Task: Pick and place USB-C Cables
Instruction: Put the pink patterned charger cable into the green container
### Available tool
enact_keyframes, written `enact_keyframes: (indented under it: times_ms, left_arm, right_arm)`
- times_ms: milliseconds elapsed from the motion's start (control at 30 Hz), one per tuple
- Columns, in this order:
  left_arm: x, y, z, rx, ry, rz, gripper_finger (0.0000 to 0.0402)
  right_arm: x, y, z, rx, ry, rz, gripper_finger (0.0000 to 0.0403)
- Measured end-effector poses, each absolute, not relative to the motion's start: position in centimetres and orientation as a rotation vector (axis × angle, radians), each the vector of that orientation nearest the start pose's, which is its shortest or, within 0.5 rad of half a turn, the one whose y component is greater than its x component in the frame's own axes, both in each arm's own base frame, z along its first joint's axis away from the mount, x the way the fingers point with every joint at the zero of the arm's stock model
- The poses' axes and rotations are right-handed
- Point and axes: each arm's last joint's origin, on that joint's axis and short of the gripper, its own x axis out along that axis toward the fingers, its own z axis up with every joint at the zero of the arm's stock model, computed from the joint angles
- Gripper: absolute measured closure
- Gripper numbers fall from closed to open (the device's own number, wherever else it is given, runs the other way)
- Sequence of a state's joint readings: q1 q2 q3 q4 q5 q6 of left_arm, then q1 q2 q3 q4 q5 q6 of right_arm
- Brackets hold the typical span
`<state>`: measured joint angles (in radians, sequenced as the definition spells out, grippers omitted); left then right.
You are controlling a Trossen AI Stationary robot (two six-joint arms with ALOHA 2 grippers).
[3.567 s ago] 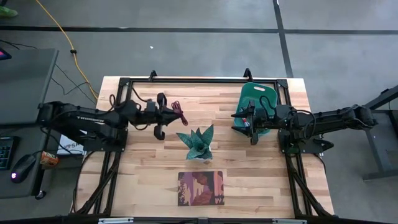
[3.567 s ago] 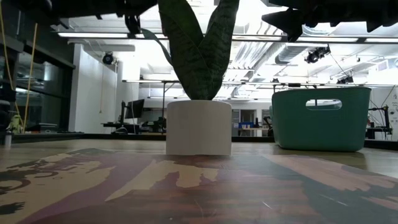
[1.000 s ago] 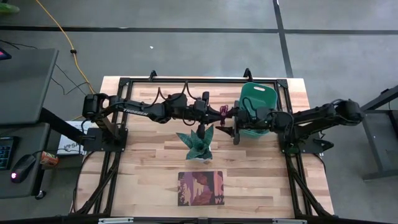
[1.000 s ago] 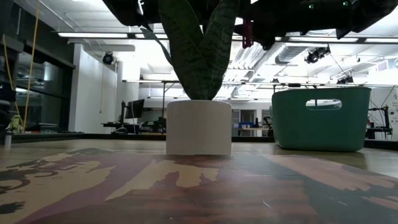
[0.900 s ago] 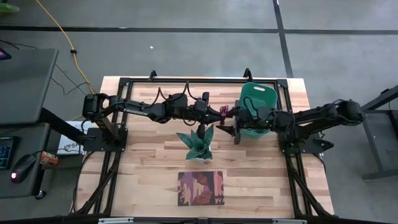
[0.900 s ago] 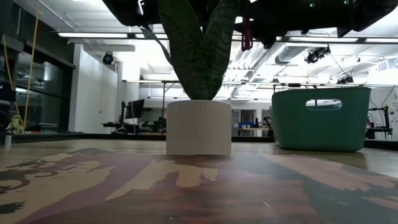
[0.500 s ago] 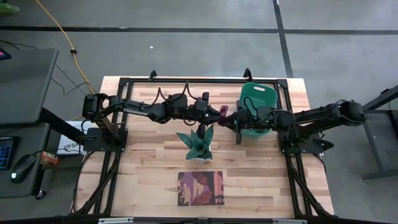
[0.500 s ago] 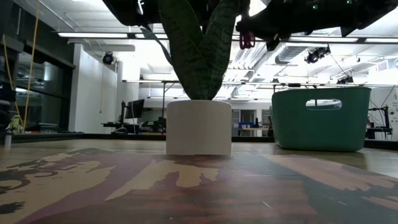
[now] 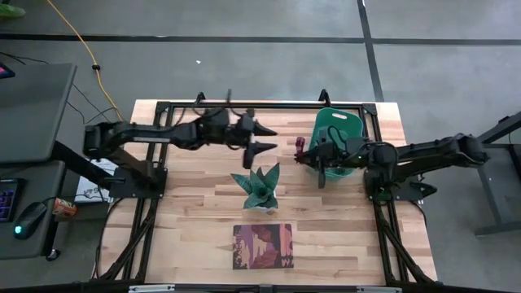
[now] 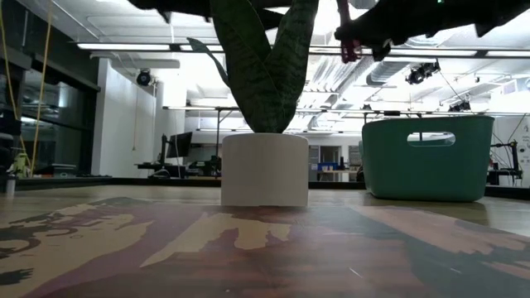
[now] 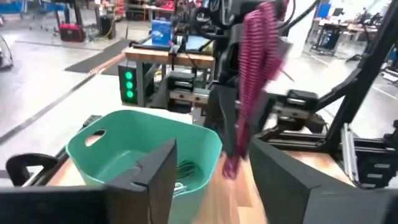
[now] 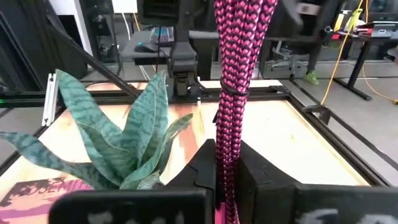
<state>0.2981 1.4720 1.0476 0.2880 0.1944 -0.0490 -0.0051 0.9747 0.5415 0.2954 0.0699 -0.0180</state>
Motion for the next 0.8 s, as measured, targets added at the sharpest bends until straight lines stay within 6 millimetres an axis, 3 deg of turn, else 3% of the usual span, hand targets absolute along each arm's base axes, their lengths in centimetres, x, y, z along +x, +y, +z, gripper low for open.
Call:
enact_keyframes:
  times_ms: [133, 367, 467, 667, 800]
  left_arm:
    - [29.3, 7.8, 30.6, -0.070, 0.088, 0.085, 0.0214]
    - [23.1, 5.3, 26.9, -0.077, 0.000, 0.126, 0.0213]
    - [21.0, 4.4, 25.7, -0.095, -0.080, 0.106, 0.0213]
    - [18.4, 3.2, 23.5, -0.120, -0.177, 0.103, 0.0213]
    - [18.1, 3.2, 23.4, -0.132, -0.222, 0.147, 0.0213]
  right_arm:
    - [20.5, 0.0, 26.6, -0.026, 0.140, -0.059, 0.0395]
    - [19.2, 0.3, 25.5, -0.056, 0.078, -0.047, 0.0396]
    - [18.4, 0.0, 25.9, -0.037, 0.008, -0.067, 0.0396]
    - [18.0, -0.1, 26.1, -0.024, -0.005, -0.068, 0.0396]
    - [18.0, -0.1, 26.0, -0.022, 0.000, -0.067, 0.0396]
